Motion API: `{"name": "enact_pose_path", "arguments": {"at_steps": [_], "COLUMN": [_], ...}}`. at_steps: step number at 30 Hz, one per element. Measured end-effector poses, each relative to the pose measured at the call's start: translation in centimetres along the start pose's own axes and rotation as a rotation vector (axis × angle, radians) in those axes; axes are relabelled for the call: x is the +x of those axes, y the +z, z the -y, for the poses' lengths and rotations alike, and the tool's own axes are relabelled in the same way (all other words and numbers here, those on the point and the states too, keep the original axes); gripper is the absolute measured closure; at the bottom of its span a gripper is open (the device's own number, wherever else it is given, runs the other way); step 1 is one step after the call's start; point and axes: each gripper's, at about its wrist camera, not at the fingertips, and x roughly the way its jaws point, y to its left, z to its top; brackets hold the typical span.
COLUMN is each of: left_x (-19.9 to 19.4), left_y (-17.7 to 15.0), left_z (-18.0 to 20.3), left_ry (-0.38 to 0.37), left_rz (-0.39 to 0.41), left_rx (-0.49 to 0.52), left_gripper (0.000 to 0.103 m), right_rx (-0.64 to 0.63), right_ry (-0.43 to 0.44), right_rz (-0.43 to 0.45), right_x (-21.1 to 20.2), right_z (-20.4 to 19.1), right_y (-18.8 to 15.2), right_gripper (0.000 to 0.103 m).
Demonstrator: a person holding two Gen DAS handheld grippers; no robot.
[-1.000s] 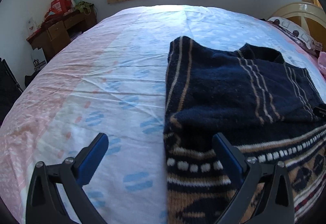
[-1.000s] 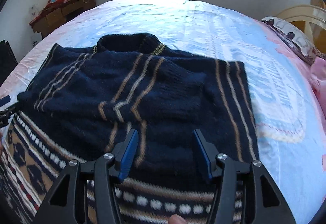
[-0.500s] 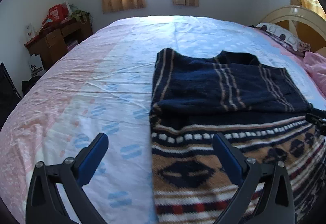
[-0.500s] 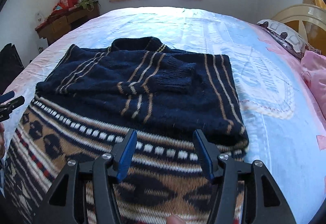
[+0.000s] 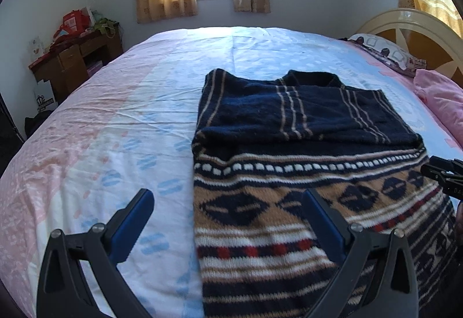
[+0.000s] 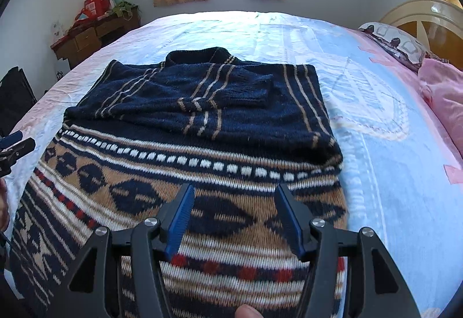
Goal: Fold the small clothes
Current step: 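Move both grippers back along the sweater to its patterned hem band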
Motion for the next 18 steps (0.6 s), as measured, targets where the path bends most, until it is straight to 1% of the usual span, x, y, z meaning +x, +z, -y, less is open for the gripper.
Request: {"name": "enact_pose_path", "arguments": {"at_steps": [3,8,13,16,18], "left_x": [-1.1,-2.9,-5.0,-5.9,-6.5], "left_y": [-0.6,-1.7,-2.7,-3.3,-3.6], "left_z": [0.2,0.3,0.5,0.5,0.5], "left_ry": [-0.008,-0.011,-0.004,-0.029,-0.033], "left_rz": [0.007,0.005,0.02,0.014,0.014], "left_rx": [0.009,0.03,0.063,0.069,0.067], "left_gripper": [0.0,0.0,0.0,0.0,0.0], "right_rx": [-0.001,-0.007,-0.012,-0.013,-0.017], "right_ry": [0.003,0.003,0.0,0.0,0.0], "right_rz": [0.001,0.007,0.018,0.027,0.035], "right_x": [-1.0,-3.1,-5.4,-6.7,-7.6], "right_z": [-0.1,-0.1,0.0,0.1,0.0], "right_y": [-0.9,-2.4,-3.9,-4.7,-5.2], "right_gripper": [0.041,0.04,0.04,0.04,0.04]}}
